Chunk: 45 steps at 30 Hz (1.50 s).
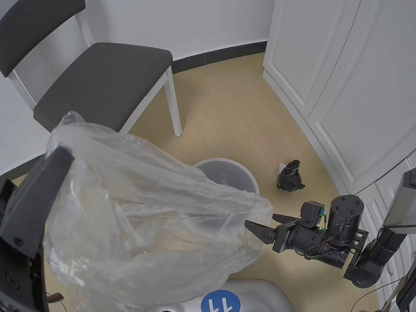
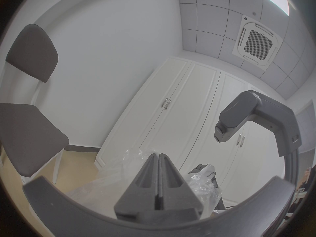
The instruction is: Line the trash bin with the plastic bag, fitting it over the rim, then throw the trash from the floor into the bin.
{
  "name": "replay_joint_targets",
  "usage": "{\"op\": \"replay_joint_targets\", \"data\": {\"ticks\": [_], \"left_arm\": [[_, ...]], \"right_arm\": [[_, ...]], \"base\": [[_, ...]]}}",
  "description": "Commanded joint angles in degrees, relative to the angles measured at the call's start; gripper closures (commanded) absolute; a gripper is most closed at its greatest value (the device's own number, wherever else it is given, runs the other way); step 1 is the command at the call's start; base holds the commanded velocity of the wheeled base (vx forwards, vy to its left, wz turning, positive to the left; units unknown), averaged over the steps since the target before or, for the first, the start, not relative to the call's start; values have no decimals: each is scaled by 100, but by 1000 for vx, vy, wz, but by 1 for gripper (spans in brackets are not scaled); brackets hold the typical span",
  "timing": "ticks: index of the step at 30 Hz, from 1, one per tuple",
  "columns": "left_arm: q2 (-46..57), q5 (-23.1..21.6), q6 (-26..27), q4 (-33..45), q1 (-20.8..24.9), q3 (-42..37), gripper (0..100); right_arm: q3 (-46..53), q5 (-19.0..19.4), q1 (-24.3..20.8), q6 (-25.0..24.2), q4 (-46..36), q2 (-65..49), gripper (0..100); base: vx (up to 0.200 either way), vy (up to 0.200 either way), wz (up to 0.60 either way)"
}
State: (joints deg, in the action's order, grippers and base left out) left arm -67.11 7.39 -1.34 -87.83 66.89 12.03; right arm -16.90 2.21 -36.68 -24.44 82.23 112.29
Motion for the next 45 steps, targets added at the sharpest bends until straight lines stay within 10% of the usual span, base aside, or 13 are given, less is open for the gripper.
{"op": "replay_joint_targets", "data": {"ticks": [1, 45], "left_arm": [[-4, 0, -33, -6, 26, -8, 100], [-74, -9, -7, -6, 87, -61, 100]], "right_arm": [[11, 8, 29, 10, 171, 329, 0], [64, -62, -357, 45, 777, 628, 0]], "base": [[0, 0, 0], [0, 0, 0]]}}
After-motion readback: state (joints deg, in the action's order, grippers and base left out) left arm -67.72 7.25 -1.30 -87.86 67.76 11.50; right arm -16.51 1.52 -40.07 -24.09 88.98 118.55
